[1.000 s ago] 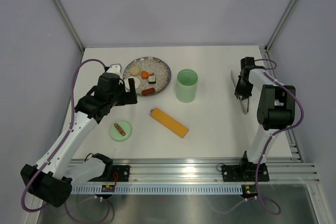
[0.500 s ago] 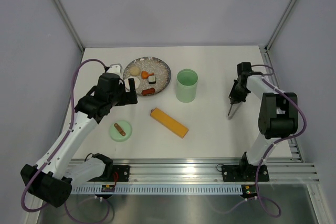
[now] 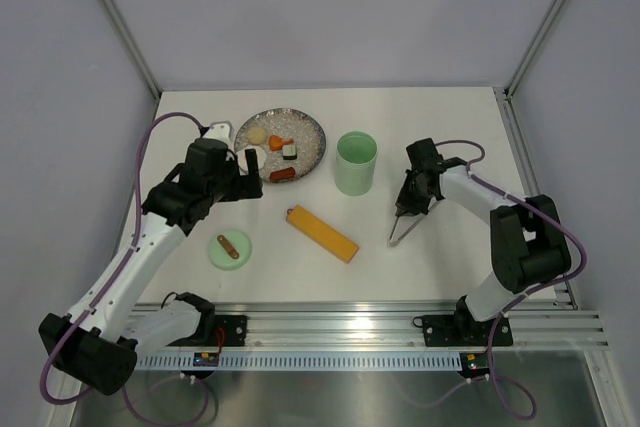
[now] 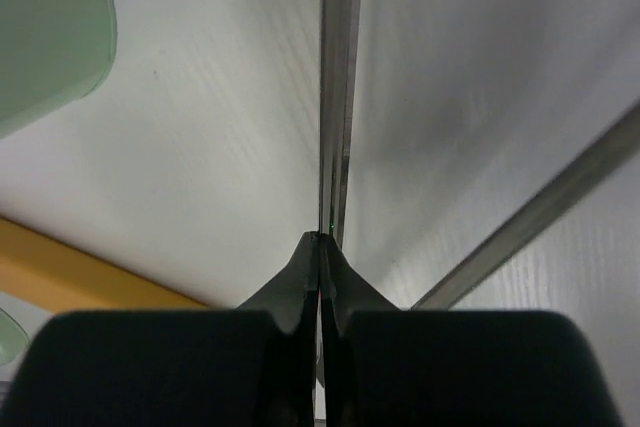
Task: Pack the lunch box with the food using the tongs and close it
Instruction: Move the clamp to the center of the board, then pick up the clamp at the center of the board.
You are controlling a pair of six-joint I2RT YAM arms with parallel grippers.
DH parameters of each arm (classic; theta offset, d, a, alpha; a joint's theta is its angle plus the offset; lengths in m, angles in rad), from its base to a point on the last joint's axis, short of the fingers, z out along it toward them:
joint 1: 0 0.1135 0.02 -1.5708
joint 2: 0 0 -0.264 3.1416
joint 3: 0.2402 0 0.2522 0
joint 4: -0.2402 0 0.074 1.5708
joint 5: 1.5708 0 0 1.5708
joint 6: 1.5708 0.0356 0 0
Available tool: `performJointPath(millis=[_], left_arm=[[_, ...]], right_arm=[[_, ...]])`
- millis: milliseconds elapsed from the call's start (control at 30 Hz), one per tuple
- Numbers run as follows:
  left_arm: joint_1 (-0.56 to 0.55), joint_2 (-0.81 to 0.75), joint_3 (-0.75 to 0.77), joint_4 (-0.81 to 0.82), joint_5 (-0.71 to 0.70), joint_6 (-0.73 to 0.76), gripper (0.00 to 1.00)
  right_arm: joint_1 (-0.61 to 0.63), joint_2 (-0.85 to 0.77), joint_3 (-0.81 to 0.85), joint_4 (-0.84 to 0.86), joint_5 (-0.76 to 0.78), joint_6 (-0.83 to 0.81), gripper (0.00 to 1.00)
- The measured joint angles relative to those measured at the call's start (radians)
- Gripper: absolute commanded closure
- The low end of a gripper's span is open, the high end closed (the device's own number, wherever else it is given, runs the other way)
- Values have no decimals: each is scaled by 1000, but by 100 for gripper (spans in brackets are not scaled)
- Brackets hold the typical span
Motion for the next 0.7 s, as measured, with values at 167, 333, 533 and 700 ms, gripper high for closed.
performJointPath(millis=[167, 333, 533, 700], left_arm=[[-8, 5, 27, -21, 9, 1, 1], [-63, 37, 79, -59, 6, 0, 1], [-146, 54, 96, -77, 3, 1, 1], [-253, 104, 141, -125, -15, 21, 1]], right_arm=[[30, -12, -6, 20, -11, 55, 63], [42, -56, -2, 1, 1, 58, 24], [34, -114, 88, -101, 109, 15, 20], [-99, -216, 138, -146, 166, -49, 18]])
